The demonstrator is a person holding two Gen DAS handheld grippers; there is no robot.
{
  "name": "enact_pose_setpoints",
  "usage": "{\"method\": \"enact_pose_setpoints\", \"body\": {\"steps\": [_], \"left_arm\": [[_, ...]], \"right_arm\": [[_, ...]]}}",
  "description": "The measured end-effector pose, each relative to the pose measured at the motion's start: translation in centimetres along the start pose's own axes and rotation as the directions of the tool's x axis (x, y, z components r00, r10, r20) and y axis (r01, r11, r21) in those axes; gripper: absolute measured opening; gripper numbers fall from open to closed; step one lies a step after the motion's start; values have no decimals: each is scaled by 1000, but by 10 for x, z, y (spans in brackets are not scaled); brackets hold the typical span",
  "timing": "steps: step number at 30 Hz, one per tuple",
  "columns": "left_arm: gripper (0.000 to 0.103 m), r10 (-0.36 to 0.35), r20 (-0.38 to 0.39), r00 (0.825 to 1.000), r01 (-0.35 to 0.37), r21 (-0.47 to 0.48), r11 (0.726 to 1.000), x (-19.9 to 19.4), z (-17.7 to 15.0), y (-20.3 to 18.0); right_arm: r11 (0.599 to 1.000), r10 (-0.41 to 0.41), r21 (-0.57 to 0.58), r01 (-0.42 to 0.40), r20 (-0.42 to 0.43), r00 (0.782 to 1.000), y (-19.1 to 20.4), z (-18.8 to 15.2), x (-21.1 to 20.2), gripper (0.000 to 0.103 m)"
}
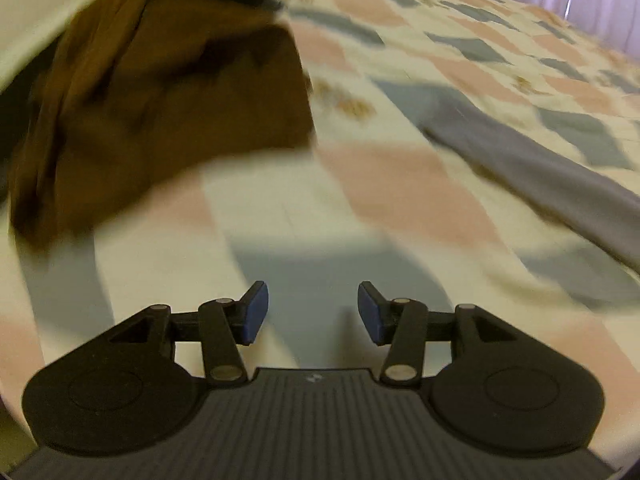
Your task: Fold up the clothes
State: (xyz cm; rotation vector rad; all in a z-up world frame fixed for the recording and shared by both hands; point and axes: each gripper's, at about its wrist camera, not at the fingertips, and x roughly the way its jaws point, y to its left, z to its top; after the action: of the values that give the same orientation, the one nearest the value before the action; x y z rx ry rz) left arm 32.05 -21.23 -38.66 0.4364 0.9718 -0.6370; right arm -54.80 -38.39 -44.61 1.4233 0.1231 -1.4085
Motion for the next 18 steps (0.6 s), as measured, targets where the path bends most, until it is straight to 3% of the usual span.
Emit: {"method": "enact_pose_setpoints", "body": {"steps": [5, 7, 8, 11, 13, 16, 18], "left_arm": [[45, -174, -55, 983, 169, -81, 982, -58, -91, -21], [44, -227, -72, 971, 221, -85, 972, -72, -122, -38], [44, -241, -77, 967, 234, -85, 968, -77, -132, -45], [44, -272, -85, 958, 264, -102, 959, -93, -162, -56], [46, -252, -70, 965, 242, -131, 962, -101, -177, -52], [53, -235, -75, 969, 210, -249, 946, -93, -190, -32], [57, -226, -56, 973, 192, -350, 917, -87, -193, -11]], "right_arm": [[990, 139, -8, -140, -34, 990, -12, 10, 19, 55], [982, 188, -22, -190, -62, 980, -8, 15, 28, 14], [982, 176, -59, -179, -55, 983, -2, 18, 25, 7], [976, 143, -162, -145, -29, 989, 14, 28, 14, 5], [979, 117, -168, -112, 16, 993, 11, 35, -5, 5], [978, 43, -204, -46, -19, 999, 6, 31, -1, 5], [980, -3, -201, -5, -41, 999, 5, 26, 10, 7]]}}
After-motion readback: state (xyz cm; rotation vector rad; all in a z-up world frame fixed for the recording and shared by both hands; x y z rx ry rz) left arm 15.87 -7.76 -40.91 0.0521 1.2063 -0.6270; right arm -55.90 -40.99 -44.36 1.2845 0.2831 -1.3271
